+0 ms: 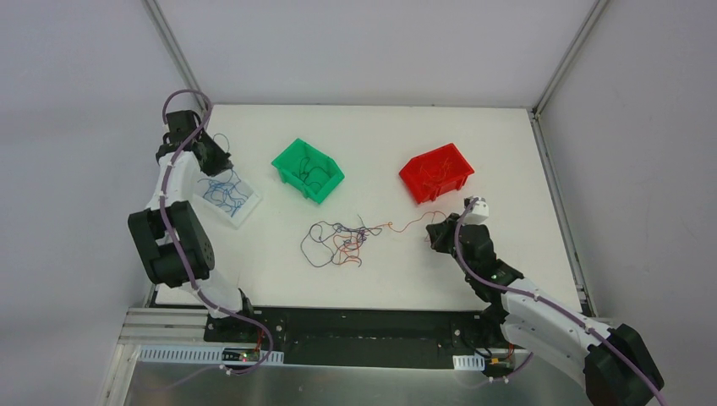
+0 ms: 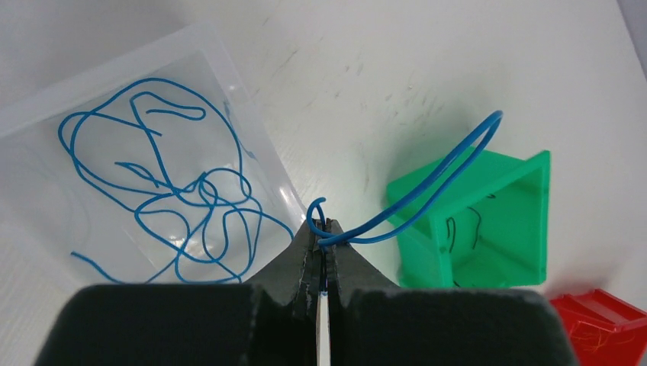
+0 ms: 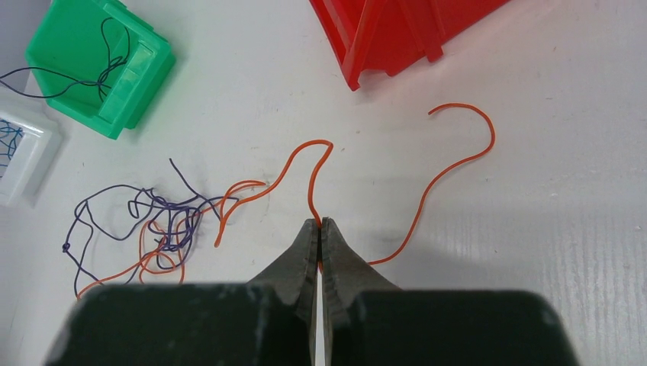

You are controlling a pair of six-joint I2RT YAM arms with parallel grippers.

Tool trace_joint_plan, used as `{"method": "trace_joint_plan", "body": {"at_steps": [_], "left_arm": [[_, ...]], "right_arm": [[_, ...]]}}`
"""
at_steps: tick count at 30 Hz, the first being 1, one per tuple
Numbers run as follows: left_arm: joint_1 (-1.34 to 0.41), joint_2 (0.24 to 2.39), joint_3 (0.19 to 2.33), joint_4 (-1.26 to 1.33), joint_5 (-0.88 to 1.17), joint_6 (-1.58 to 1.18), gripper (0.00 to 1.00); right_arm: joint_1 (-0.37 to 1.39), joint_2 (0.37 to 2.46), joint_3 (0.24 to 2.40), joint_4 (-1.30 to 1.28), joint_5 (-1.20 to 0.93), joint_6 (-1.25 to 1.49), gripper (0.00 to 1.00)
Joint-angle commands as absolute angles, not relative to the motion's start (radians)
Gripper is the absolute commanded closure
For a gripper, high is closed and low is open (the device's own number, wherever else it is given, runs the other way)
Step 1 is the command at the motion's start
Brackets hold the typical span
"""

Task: Untangle the cables

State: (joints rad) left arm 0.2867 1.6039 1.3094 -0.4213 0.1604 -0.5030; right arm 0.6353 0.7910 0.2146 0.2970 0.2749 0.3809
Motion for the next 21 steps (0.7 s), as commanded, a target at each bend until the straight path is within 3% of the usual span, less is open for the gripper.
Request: {"method": "trace_joint_plan", "body": {"at_steps": [1, 13, 21], "left_arm": [[0.339, 1.69, 1.274, -0.325, 0.278, -0.508, 1.0], [0.356, 1.738, 1.23, -0.393, 0.074, -0.524, 1.0], [0.351, 1.623, 1.185, -0.328, 0.089, -0.49, 1.0]], "right_arm": [[0.631, 0.789, 0.215, 0.351, 0.27, 0.377, 1.0], [0.63, 0.767, 0.209, 0.344, 0.281, 0.38, 1.0], [0.629, 0.749, 0.205, 0.341, 0.285, 0.38, 1.0]]}}
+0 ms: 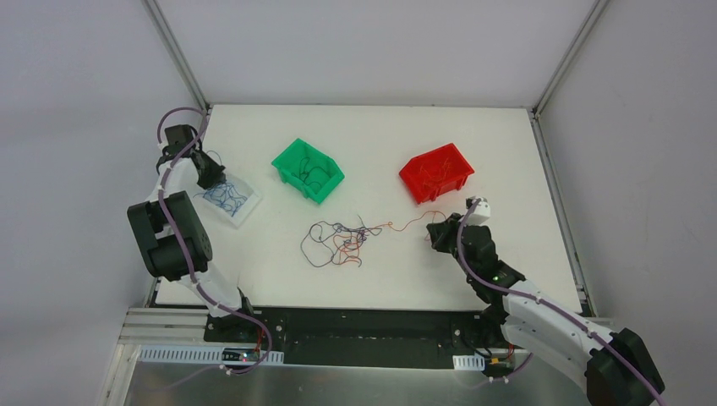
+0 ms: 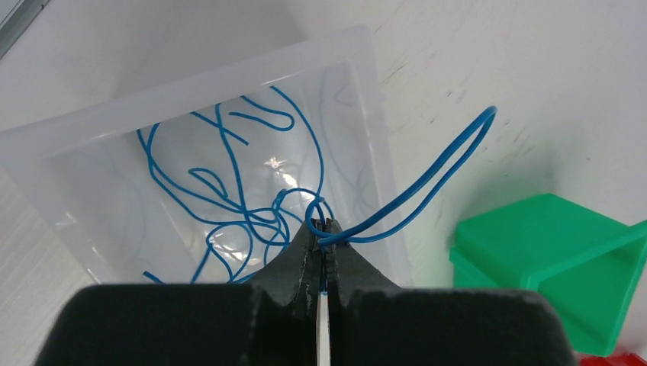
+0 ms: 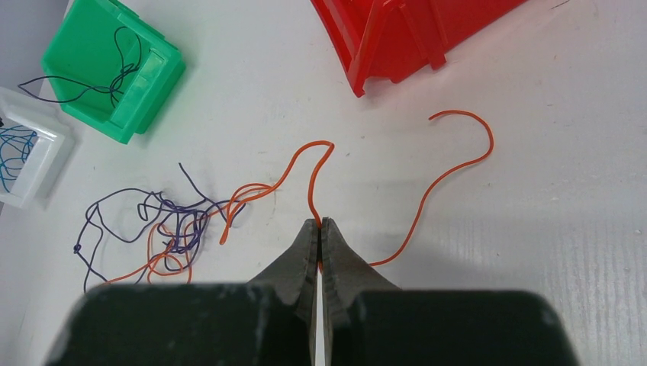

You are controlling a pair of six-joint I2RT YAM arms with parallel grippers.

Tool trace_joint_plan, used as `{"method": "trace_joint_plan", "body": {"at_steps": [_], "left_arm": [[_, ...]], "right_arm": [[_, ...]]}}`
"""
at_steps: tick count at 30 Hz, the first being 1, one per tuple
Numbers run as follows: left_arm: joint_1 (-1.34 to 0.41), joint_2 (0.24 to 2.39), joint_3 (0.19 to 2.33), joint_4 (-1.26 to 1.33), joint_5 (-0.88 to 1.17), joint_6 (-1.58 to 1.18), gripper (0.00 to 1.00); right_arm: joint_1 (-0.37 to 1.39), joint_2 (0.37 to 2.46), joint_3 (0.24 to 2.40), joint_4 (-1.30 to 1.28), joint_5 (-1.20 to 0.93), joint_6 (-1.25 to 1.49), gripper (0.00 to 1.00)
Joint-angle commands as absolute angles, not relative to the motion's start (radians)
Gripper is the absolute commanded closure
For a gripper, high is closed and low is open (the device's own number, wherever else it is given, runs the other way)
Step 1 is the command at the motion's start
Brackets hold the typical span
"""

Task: Untangle the cables

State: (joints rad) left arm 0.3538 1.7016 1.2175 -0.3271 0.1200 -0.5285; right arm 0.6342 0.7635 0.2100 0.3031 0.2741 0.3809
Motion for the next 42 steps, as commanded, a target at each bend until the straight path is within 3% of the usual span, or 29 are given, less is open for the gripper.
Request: {"method": "trace_joint_plan", "body": {"at_steps": [1, 9, 22, 23, 29, 31, 42], "left_arm": [[0.349, 1.605, 1.18, -0.315, 0.098, -0.487, 1.0], [0.347, 1.544, 1.098, -0.297, -0.039, -0.649, 1.0], [0.35, 1.92, 1.322, -0.515, 0.102, -0.696, 1.0], [0.351, 1.922, 1.328, -0.519, 0.105, -0.694, 0.97], [0.341, 1.81, 1.32, -0.527, 0.067, -0.657, 0.51], [0.338, 1.765, 1.32, -0.54, 0.085, -0.645, 0.41], [0.336, 1.517, 1.353, -0.668, 0.235, -0.603, 0.16]], "right_arm": [[0.63, 0.75, 0.206, 0.34, 0.284, 0.38, 1.0], [0.63, 0.732, 0.204, 0.328, 0.289, 0.382, 1.0], [0.628, 0.707, 0.203, 0.311, 0.299, 0.382, 1.0], [0.628, 0.704, 0.202, 0.31, 0.299, 0.382, 1.0], [0.626, 0.704, 0.202, 0.309, 0.299, 0.382, 1.0], [0.627, 0.721, 0.206, 0.313, 0.289, 0.384, 1.0], [0.627, 0.835, 0.32, 0.283, 0.105, 0.347, 1.0]]}}
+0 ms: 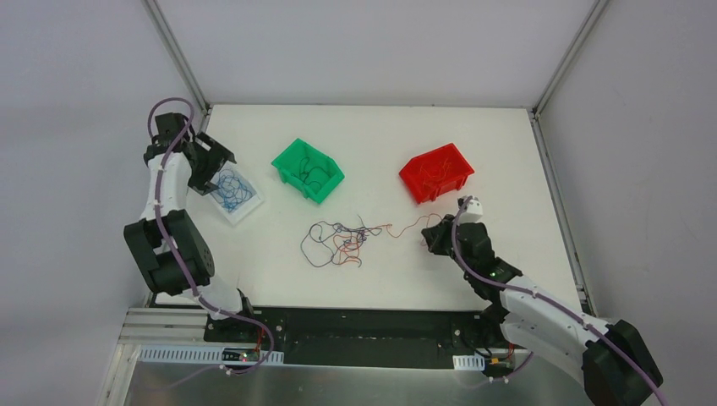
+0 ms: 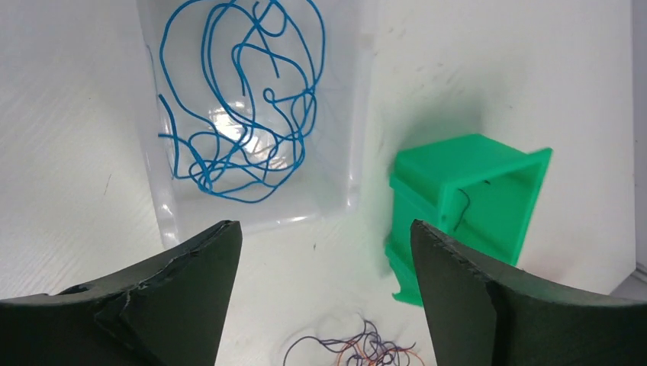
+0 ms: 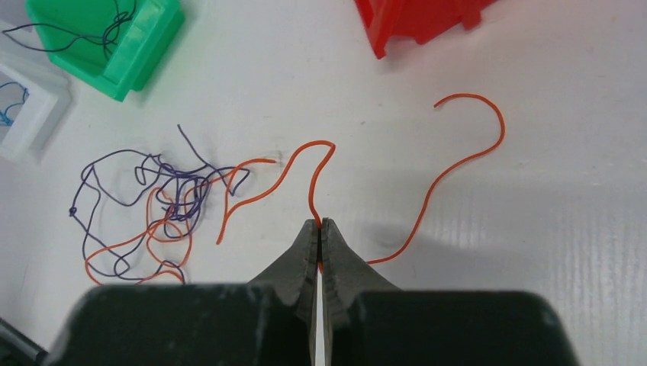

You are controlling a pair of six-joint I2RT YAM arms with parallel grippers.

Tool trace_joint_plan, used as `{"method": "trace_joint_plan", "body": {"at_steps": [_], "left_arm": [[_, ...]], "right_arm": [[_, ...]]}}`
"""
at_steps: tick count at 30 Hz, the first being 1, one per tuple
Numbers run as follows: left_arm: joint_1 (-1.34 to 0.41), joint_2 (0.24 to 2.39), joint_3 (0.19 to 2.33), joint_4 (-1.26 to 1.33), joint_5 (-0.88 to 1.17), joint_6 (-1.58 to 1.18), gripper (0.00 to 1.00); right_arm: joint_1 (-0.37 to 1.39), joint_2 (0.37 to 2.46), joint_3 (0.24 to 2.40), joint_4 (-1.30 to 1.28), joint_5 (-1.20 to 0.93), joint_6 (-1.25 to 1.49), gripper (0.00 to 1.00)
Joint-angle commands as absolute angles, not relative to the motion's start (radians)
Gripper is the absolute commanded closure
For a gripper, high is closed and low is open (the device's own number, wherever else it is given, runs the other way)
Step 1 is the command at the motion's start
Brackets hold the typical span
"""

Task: Untangle the cables

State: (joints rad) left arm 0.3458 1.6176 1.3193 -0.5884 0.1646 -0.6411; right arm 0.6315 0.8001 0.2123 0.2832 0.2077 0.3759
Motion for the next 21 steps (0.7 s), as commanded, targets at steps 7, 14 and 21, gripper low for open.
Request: {"method": "trace_joint_plan", "body": {"at_steps": [7, 14, 21], "left_arm": [[0.294, 1.361, 1.286, -0.697, 0.455, -0.561, 0.01], [-0.088, 1.188, 1.171, -0.563, 0.392, -0.478, 0.01], [-0.275, 1.043, 0.919, -0.089, 0.407, -0.507, 0.05]], "right_arm": [[0.625, 0.815, 0.57, 0.08, 0.011, 0.3, 1.0], [0.623, 0.877, 0.939, -0.158, -0.083, 0.251, 1.0], [0.619, 1.029, 1.356, -0.336, -0.157, 0.252, 1.0]]}}
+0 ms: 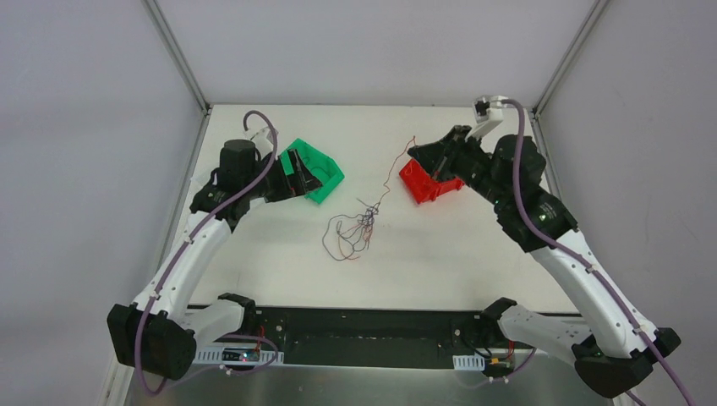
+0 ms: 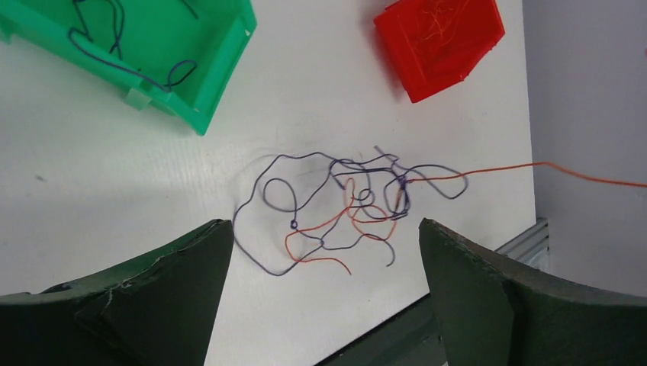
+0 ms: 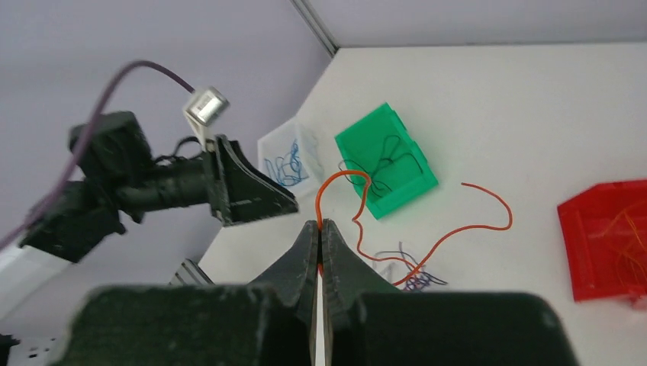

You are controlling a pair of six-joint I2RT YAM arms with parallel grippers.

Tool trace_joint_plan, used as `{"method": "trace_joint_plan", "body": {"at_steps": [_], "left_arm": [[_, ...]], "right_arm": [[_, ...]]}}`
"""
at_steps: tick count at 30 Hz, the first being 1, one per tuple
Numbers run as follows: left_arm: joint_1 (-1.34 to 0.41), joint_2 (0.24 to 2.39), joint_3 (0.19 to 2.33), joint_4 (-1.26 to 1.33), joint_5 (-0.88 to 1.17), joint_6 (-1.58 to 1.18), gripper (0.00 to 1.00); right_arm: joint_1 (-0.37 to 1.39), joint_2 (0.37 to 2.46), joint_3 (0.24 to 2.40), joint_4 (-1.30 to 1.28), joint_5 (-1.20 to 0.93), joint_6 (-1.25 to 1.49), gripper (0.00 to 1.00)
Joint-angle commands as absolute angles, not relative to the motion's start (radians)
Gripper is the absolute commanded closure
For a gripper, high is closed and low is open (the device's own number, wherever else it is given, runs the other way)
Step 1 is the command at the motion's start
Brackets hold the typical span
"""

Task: Untangle the cables

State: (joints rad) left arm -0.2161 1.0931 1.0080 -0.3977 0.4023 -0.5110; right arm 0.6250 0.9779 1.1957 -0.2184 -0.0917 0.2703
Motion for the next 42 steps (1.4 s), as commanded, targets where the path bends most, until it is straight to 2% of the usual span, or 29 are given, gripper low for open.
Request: {"method": "trace_joint_plan", "body": {"at_steps": [1, 7, 15, 17, 23, 26, 27, 30, 32, 33, 34, 37, 42], "left_arm": [[-0.3, 1.036, 0.896, -0.036, 0.401, -0.506, 0.05], [-0.447, 1.076, 0.852, 0.211, 0.392, -0.422, 0.1], [-0.62, 1.197, 0.796, 0.541, 0.371, -0.258, 0.17], [-0.661, 1.238, 0.79, 0.577, 0.285, -0.22, 0.18], [-0.717, 1.392, 0.792, 0.695, 0.303, -0.121, 0.21], [-0.718, 1.46, 0.813, 0.696, 0.302, -0.13, 0.52], [-0.718, 1.473, 0.816, 0.691, 0.3, -0.147, 0.56], [-0.718, 1.493, 0.802, 0.697, 0.318, -0.188, 0.58], [-0.717, 1.499, 0.786, 0.701, 0.357, -0.2, 0.78], [-0.718, 1.498, 0.78, 0.698, 0.381, -0.201, 0.97], [-0.718, 1.492, 0.77, 0.696, 0.392, -0.206, 1.0], [-0.716, 1.456, 0.717, 0.698, 0.337, -0.228, 1.0], [-0.689, 1.359, 0.639, 0.561, 0.206, -0.228, 1.0]], "right_arm": [[0.619, 1.046, 1.396, -0.348, -0.17, 0.258, 1.0], [0.618, 1.108, 1.538, -0.366, -0.237, 0.313, 1.0], [0.617, 1.143, 1.607, -0.369, -0.266, 0.363, 1.0], [0.616, 1.143, 1.618, -0.369, -0.269, 0.373, 1.0], [0.614, 1.152, 1.637, -0.366, -0.29, 0.394, 1.0], [0.613, 1.152, 1.636, -0.36, -0.298, 0.404, 1.0], [0.612, 1.151, 1.637, -0.36, -0.297, 0.406, 1.0], [0.608, 1.146, 1.636, -0.36, -0.291, 0.41, 1.0], [0.602, 1.139, 1.63, -0.36, -0.281, 0.407, 1.0], [0.599, 1.132, 1.62, -0.36, -0.272, 0.405, 1.0], [0.595, 1.125, 1.612, -0.361, -0.26, 0.401, 1.0], [0.589, 1.098, 1.588, -0.398, -0.17, 0.364, 1.0], [0.551, 1.015, 1.547, -0.476, 0.084, 0.279, 1.0]]}}
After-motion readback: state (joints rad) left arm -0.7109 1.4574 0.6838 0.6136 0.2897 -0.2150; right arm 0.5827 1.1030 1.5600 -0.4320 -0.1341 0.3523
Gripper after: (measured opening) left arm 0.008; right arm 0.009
